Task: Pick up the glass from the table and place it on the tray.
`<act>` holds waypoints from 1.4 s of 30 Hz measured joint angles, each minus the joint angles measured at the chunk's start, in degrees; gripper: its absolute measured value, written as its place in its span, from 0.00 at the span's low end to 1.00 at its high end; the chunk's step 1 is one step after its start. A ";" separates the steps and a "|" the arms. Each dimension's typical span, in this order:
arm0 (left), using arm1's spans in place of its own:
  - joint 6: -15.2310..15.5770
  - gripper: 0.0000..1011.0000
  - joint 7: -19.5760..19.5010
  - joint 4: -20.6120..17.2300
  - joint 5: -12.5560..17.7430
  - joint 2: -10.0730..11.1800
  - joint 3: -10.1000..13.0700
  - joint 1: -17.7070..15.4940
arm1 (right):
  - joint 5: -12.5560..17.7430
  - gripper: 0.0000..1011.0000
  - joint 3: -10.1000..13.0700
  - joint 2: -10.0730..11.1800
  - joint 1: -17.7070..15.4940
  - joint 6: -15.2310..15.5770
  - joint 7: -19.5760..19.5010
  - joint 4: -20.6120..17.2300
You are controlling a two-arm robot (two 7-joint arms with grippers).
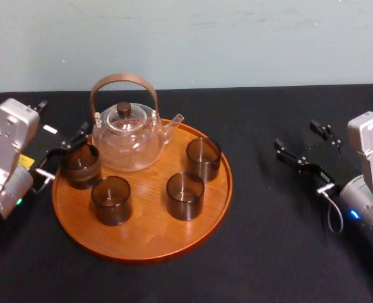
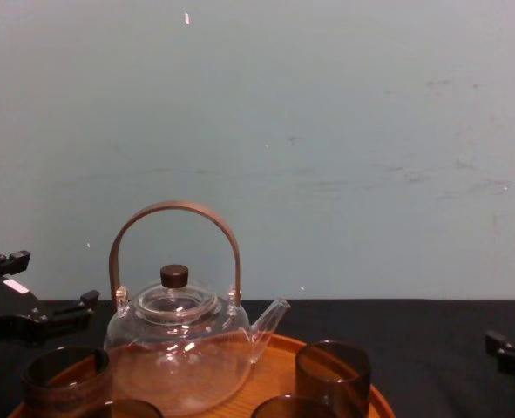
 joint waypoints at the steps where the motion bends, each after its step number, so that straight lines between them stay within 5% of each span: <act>1: 0.00 0.99 0.00 0.00 0.00 0.00 0.00 0.00 | 0.00 0.99 0.00 0.00 0.00 0.00 0.00 0.00; 42: 0.00 0.99 0.00 0.00 0.00 0.00 0.00 0.00 | 0.00 0.99 0.00 0.00 0.00 0.00 0.00 0.00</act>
